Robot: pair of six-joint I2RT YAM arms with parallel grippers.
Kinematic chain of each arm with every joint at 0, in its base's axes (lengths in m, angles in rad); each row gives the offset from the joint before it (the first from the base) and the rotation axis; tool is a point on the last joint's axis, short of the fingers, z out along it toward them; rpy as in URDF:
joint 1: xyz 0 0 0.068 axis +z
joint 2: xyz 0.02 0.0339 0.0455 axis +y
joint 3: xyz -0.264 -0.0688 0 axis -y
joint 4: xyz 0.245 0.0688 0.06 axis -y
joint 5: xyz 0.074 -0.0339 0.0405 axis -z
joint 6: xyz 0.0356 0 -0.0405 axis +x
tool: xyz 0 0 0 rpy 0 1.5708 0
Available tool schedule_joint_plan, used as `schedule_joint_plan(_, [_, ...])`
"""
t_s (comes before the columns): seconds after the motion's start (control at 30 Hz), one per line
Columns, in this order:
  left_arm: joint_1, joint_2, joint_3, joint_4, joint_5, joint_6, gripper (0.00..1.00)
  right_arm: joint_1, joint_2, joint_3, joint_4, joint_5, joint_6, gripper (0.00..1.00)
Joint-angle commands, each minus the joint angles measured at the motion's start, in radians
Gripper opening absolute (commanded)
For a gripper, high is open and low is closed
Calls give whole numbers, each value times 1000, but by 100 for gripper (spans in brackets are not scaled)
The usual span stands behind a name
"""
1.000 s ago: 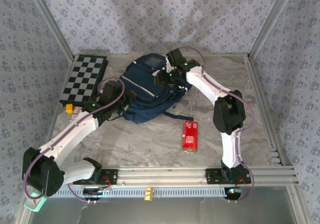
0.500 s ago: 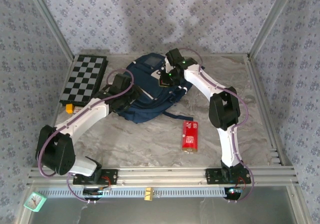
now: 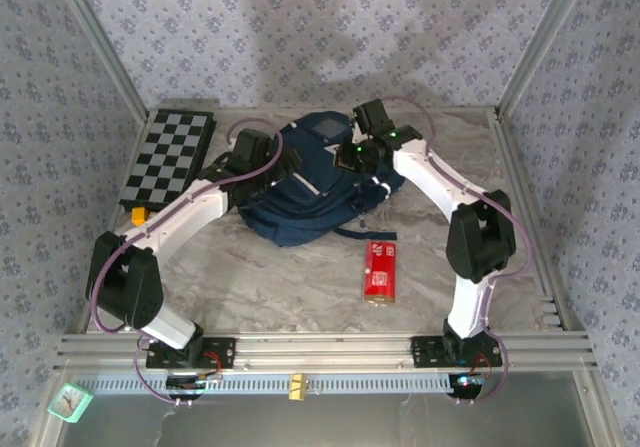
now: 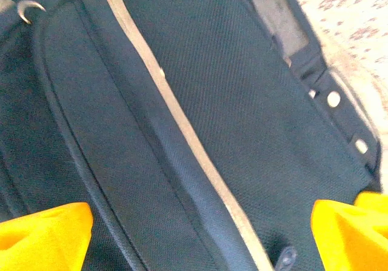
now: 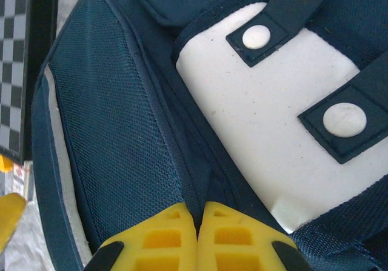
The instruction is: Pack the student bag
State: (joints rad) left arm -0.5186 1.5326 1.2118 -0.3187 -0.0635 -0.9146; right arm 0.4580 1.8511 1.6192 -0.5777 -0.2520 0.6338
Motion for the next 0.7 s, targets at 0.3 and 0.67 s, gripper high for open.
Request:
schedule_joint_plan(0.3, [-203,-260,-146,-69,-192,18,100,74,-130,-138,246,126,272,0])
schedule_joint_plan(0.67, [-395,-142,-101,-130,-375,-79,100,74,-147,-166,275,119,316,0])
